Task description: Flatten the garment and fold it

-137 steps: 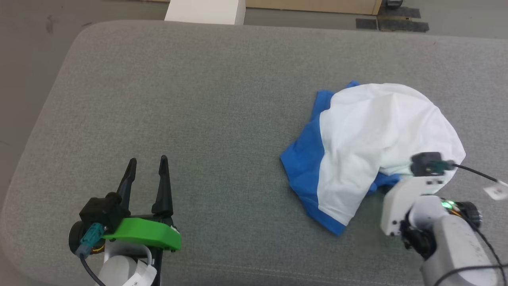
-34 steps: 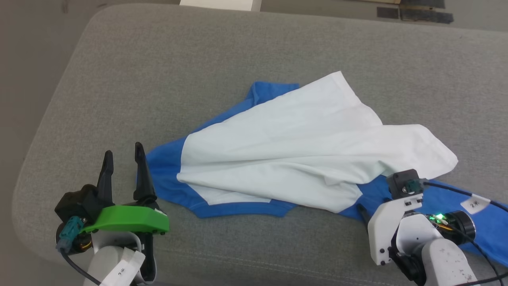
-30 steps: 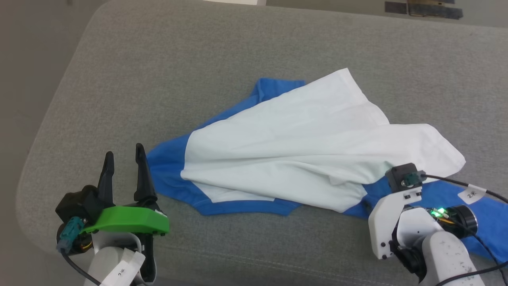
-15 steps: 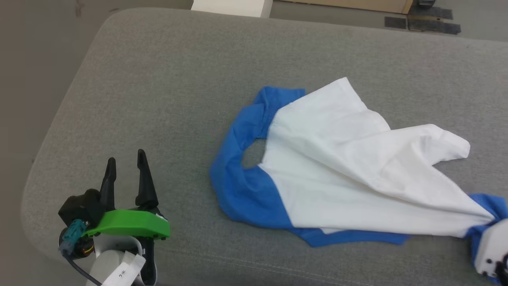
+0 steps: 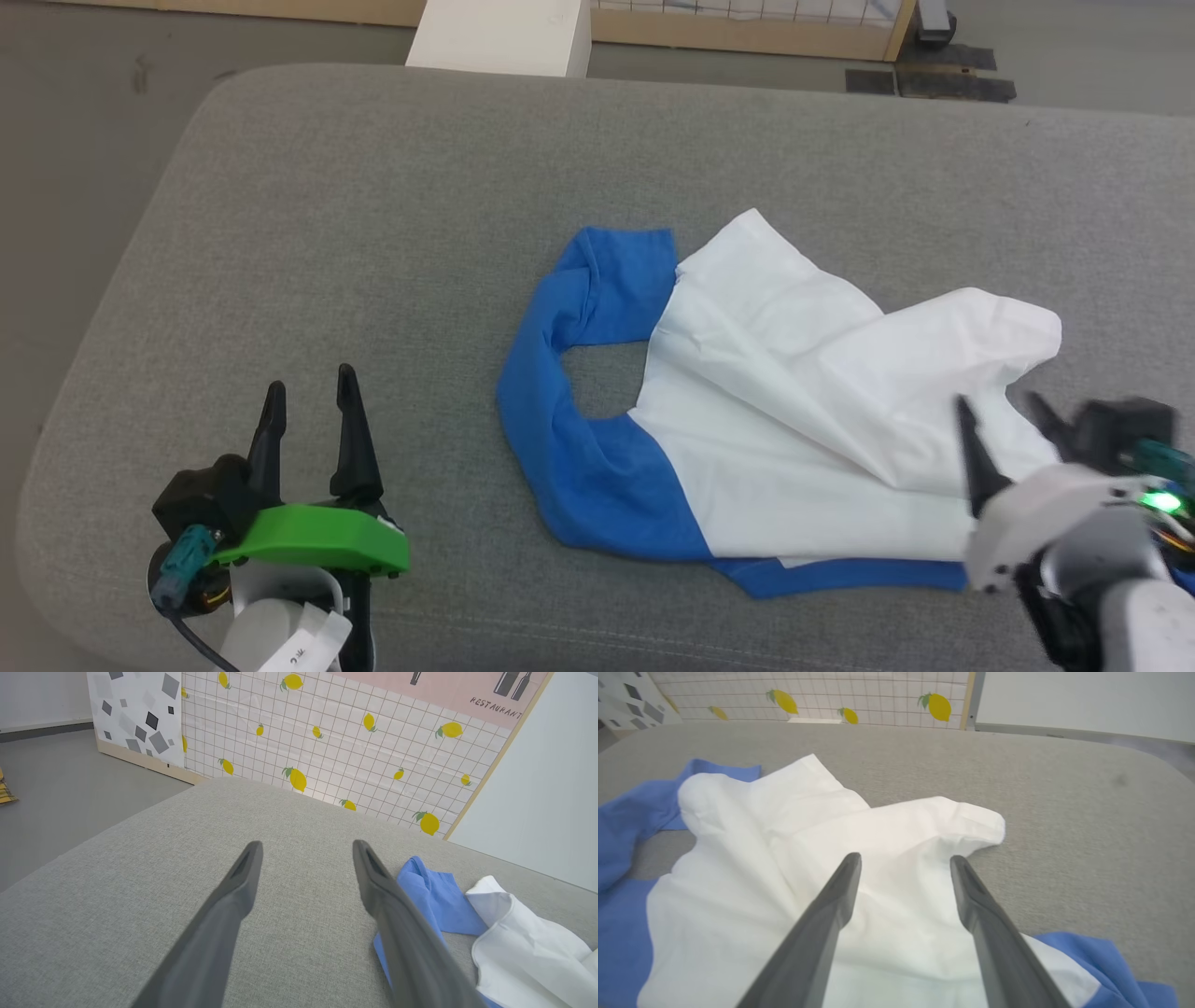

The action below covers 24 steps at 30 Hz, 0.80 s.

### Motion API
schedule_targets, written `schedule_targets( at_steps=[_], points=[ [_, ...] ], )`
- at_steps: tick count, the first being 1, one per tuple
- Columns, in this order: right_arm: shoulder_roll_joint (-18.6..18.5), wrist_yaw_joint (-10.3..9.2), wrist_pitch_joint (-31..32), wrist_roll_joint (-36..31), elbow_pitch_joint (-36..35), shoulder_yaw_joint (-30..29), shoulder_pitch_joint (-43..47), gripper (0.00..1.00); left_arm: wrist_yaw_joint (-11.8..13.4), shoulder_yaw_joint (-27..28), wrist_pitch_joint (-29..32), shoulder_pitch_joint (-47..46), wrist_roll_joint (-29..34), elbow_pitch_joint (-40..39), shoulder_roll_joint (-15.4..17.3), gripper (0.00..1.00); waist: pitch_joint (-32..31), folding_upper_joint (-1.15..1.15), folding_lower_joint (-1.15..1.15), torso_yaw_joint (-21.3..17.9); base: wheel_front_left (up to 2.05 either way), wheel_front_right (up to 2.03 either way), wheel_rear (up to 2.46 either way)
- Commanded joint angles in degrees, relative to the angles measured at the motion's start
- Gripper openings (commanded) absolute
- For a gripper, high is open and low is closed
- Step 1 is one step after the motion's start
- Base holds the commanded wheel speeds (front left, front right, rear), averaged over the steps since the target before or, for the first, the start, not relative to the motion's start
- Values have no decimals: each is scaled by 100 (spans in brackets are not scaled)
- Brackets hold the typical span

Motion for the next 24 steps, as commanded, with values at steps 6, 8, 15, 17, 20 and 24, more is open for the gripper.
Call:
schedule_targets(
  at_steps=[6, 8, 15, 17, 20, 24],
  points=[
    [-610, -9, 271, 184, 533, 1178, -743, 100, -35, -103, -20, -126, 19, -196, -13, 100, 374, 0, 0, 192, 0, 0, 0],
    [-760, -9, 541, 279, 850, 1425, -1021, 100, -49, -141, -20, -213, 3, -254, -13, 100, 508, 0, 0, 285, 0, 0, 0],
    [-1373, -9, 1974, 876, 1718, 2482, -1704, 98, -47, -288, -20, -446, -60, -371, -14, 100, 829, 0, 0, 598, 0, 0, 0],
    [-1527, -9, 2350, 1029, 1808, 2681, -1820, 27, -39, -315, -20, -464, -80, -379, -14, 100, 871, 0, 0, 644, 0, 0, 0],
    [-1744, -9, 2569, 1095, 1761, 2857, -2049, 0, -20, -357, -20, -476, -108, -399, -14, 100, 929, 0, 0, 692, 0, 0, 0],
    [-1981, -9, 2324, 880, 1718, 2820, -2577, 0, 8, -431, -20, -504, -151, -426, -14, 100, 1035, 0, 0, 761, 0, 0, 0]
  ],
)
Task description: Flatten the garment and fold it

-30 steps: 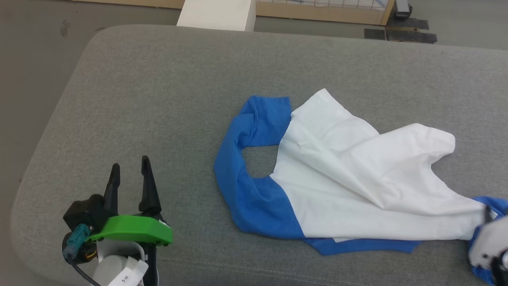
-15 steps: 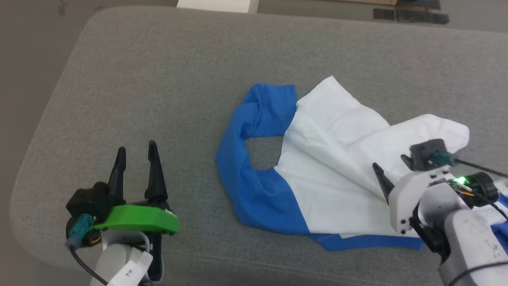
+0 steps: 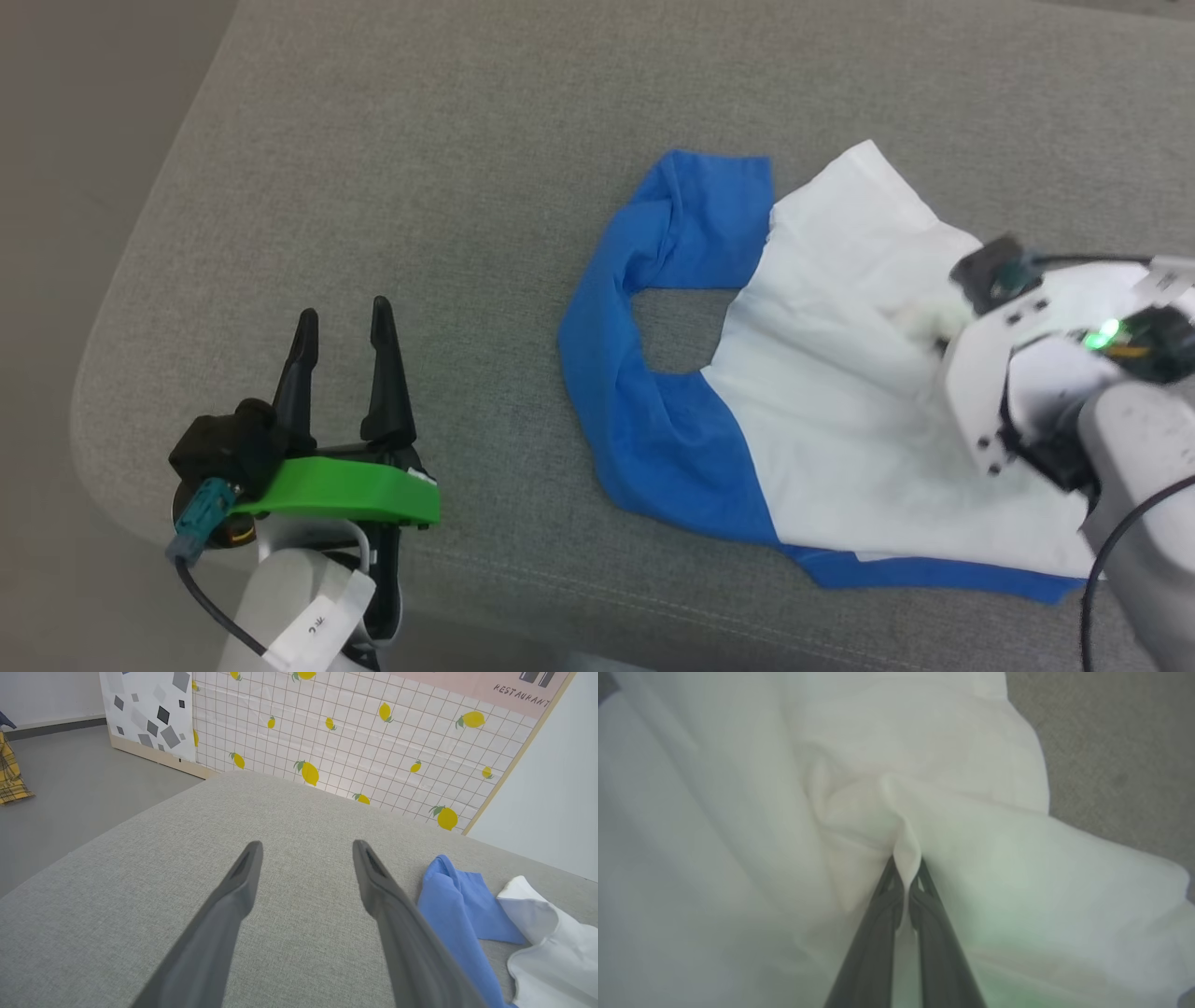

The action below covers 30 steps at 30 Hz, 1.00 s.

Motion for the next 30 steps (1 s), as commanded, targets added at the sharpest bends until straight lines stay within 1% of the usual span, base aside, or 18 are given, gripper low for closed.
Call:
schedule_targets(
  at_steps=[1, 7, 12, 16, 20, 21, 22, 24, 27, 30],
  points=[
    [-82, -12, -129, -125, 81, -59, -268, 0, 29, -35, -20, -122, -51, -29, -13, 100, 117, 0, 0, 91, 0, 0, 0],
    [-134, -12, -760, -553, 454, -155, -1479, 0, 40, -185, -20, -268, -143, -53, -13, 100, 377, 0, 0, 268, 0, 0, 0],
    [-82, -12, -1413, -881, 1063, -149, -2505, 0, 64, -347, -20, -433, -248, -62, -13, 100, 642, 0, 0, 494, 0, 0, 0],
    [4, -12, -1732, -1021, 1677, -123, -2977, 0, 96, -469, -20, -530, -311, -77, -13, 100, 781, 0, 0, 644, 0, 0, 0],
    [114, -12, -1829, -919, 2238, -33, -3102, 1, 132, -511, -20, -560, -340, -92, -13, 100, 834, 0, 0, 679, 0, 0, 0],
    [144, -12, -1840, -874, 2337, -21, -3091, 64, 141, -509, -20, -554, -338, -93, -13, 100, 832, 0, 0, 667, 0, 0, 0],
    [182, -12, -1860, -803, 2437, -17, -3058, 100, 152, -503, -20, -543, -332, -91, -13, 100, 819, 0, 0, 639, 0, 0, 0],
    [233, -12, -1908, -668, 2558, -55, -2936, 100, 157, -491, -20, -517, -313, -75, -13, 100, 746, 0, 0, 572, 0, 0, 0],
    [279, -12, -2080, -429, 2524, -212, -2599, 100, 150, -438, -20, -462, -256, -41, -13, 100, 575, 0, 0, 436, 0, 0, 0],
    [334, -12, -2479, -250, 2160, -539, -1992, 100, 107, -341, -20, -353, -146, -5, -13, 100, 310, 0, 0, 215, 0, 0, 0]
  ],
)
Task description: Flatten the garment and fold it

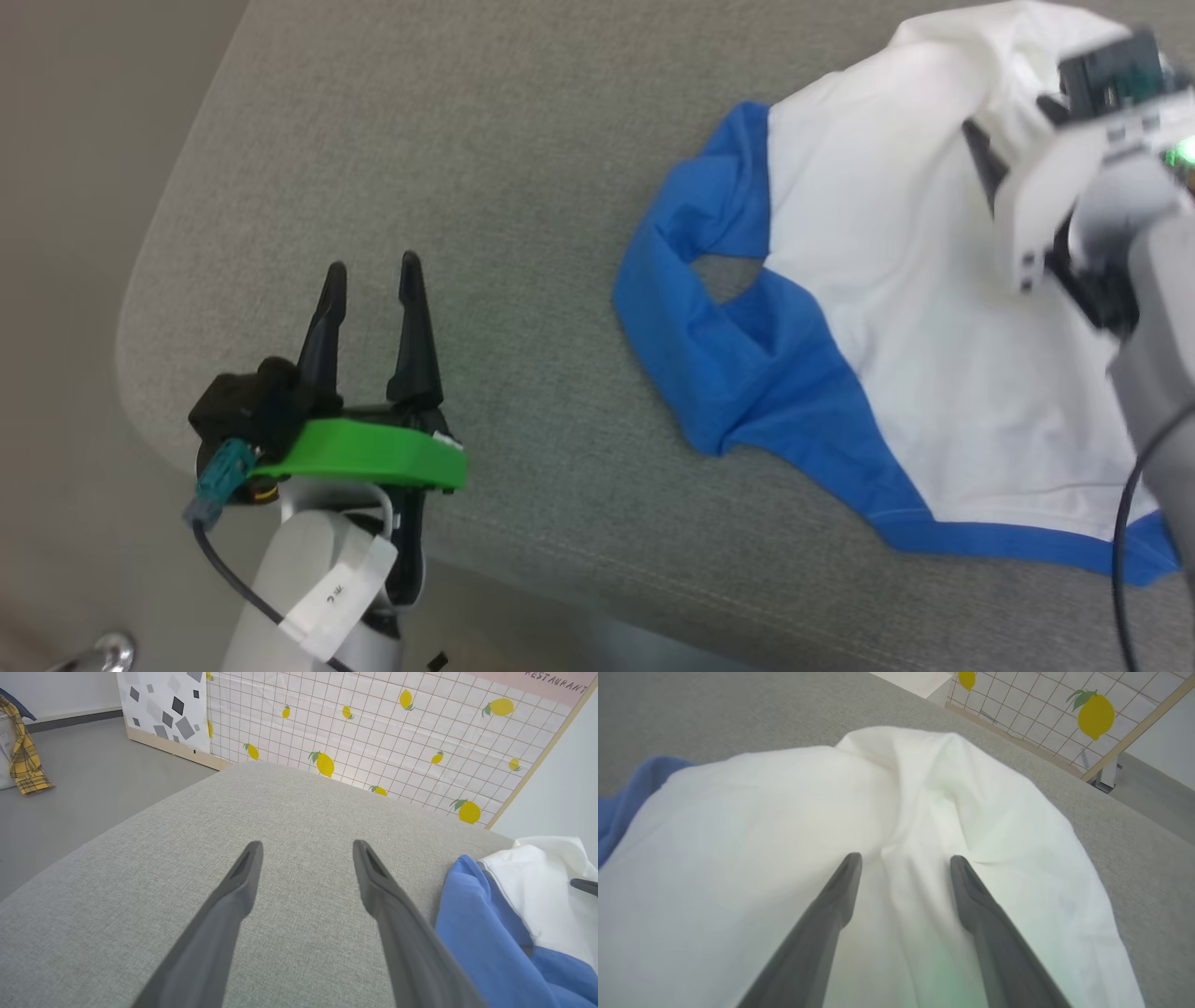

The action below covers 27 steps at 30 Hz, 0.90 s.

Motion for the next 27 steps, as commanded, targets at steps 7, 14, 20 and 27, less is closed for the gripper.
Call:
schedule_targets(
  at_steps=[7, 14, 20, 27],
  points=[
    [492, -11, -647, -378, -1893, -1442, 2250, 100, -125, 333, -21, 417, 371, 41, -12, 100, -939, 0, -1, -976, 0, 0, 0],
    [1448, -11, -289, -1113, -4115, -2625, 4307, 100, -184, 566, -21, 621, 521, 13, -12, 100, -1244, 0, -1, -1508, 0, 0, 0],
    [1636, -11, 317, -1180, -4876, -3193, 5217, 100, -225, 763, -21, 737, 596, -1, -12, 100, -1265, 0, -1, -1870, 0, 0, 0],
    [1642, -11, 927, -879, -4225, -3494, 5380, 100, -285, 845, -21, 692, 629, 19, -12, 100, -1113, 0, -1, -2008, 0, 0, 0]
  ],
)
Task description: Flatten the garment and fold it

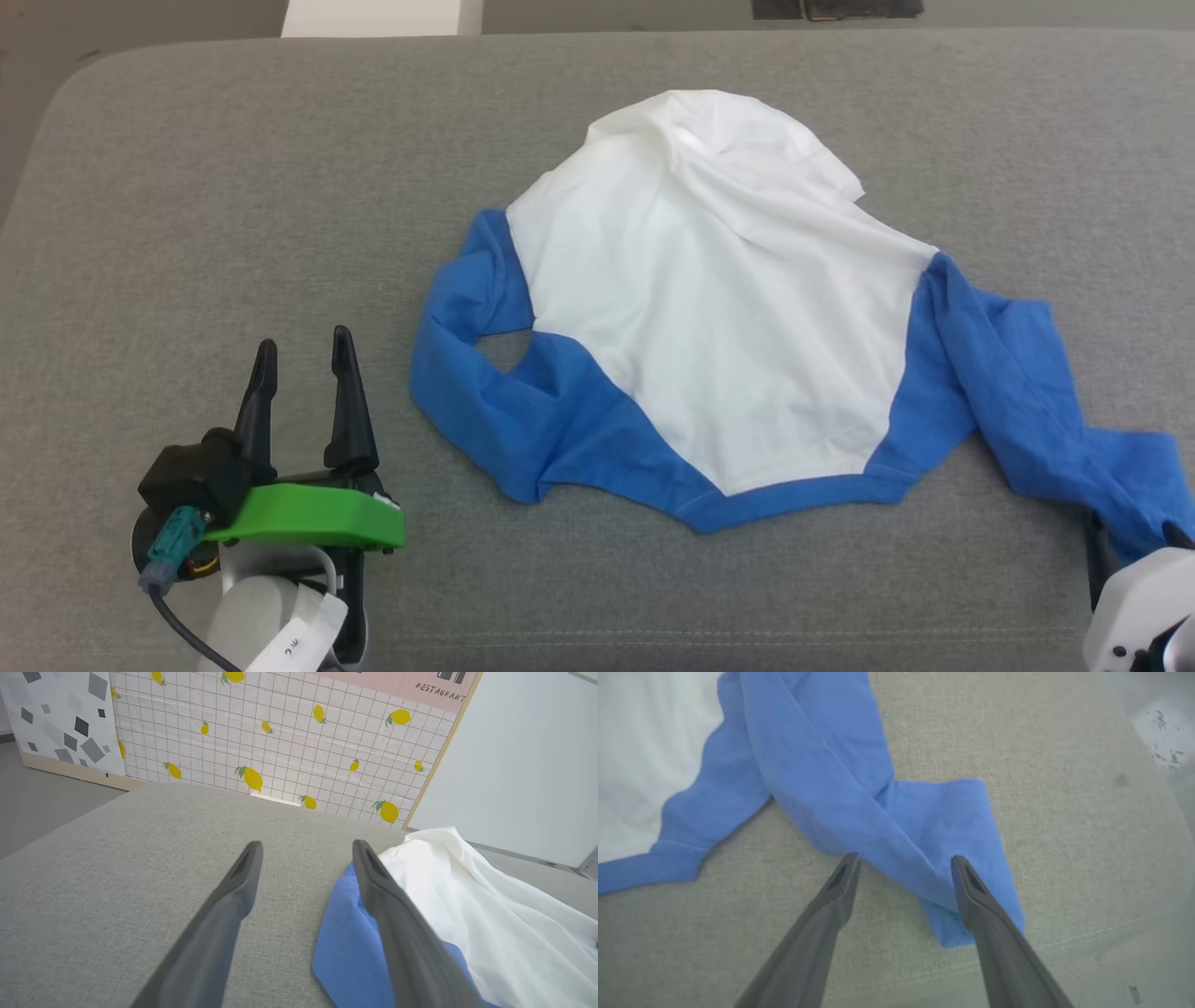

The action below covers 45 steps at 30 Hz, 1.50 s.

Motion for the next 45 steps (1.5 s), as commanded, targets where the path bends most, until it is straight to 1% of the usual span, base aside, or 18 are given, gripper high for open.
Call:
schedule_targets(
  at_steps=[1, 4, 7, 8, 9, 10, 11, 15, 20, 23, 26, 30, 33, 35, 39, 44, 45],
  points=[
    [11, -10, 26, -24, 104, -61, -22, 100, -44, 26, -21, -12, 48, 4, -12, 100, 53, 0, 0, -66, 0, 0, 0],
    [12, -10, 193, -78, 422, -142, -128, 100, -62, 23, -21, -57, 53, 16, -12, 100, 124, 0, 0, -52, 0, 0, 0],
    [12, -10, 237, -181, 582, -240, -277, 100, -83, 24, -21, -96, 55, 53, -12, 100, 190, 0, 0, -32, 0, 0, 0],
    [12, -10, 245, -246, 630, -316, -342, 72, -94, 26, -21, -115, 52, 67, -12, 100, 210, 0, 0, -22, 0, 0, 0],
    [12, -10, 266, -299, 673, -371, -391, 40, -102, 27, -21, -128, 51, 79, -12, 100, 222, 0, 0, -15, 0, 0, 0],
    [12, -10, 302, -365, 727, -440, -446, 22, -109, 26, -21, -145, 46, 93, -12, 100, 234, 0, 0, -3, 0, 0, 0],
    [12, -10, 322, -403, 763, -499, -492, 0, -113, 24, -21, -156, 41, 102, -12, 100, 243, 0, 0, 7, 0, 0, 0],
    [12, -10, 256, -577, 770, -794, -748, 0, -123, 5, -21, -193, 21, 134, -12, 100, 271, 0, 0, 56, 0, 0, 0],
    [8, -10, 153, -797, 442, -969, -1275, 0, -119, -13, -21, -221, 5, 140, -12, 100, 316, 0, 0, 122, 0, 0, 0],
    [-170, -10, 155, -906, 271, -812, -1880, 0, -119, -28, -21, -253, 5, 127, -12, 100, 385, 0, 0, 162, 0, 0, 0],
    [-489, -10, 173, -955, 369, -490, -2598, 0, -123, -61, -21, -311, 7, 102, -12, 100, 501, 0, 0, 242, 0, 0, 0],
    [-931, -10, 36, -1078, 872, 30, -3654, 0, -122, -133, -21, -458, -8, 80, -12, 100, 724, 0, 0, 435, 0, 0, 0],
    [-1231, -10, -167, -1180, 1496, 570, -4436, 0, -119, -213, -21, -587, -55, 68, -12, 100, 943, 0, 0, 661, 0, 0, 0],
    [-1361, -10, -188, -1221, 1919, 889, -4800, 0, -106, -266, -21, -649, -94, 53, -12, 100, 1075, 0, 0, 810, 0, 0, 0],
    [-1513, -10, -259, -1244, 2627, 1566, -5273, 0, -69, -354, -21, -721, -168, 29, -12, 100, 1272, 0, 0, 1046, 0, 0, 0],
    [-1502, -10, -339, -1090, 3294, 2072, -5471, 0, -31, -383, -21, -731, -218, 4, -12, 100, 1358, 0, 0, 1201, 0, 0, 0],
    [-1495, -10, -305, -1020, 3450, 2155, -5450, 30, -26, -385, -21, -724, -223, 5, -12, 100, 1352, 0, 0, 1214, 0, 0, 0]
  ],
)
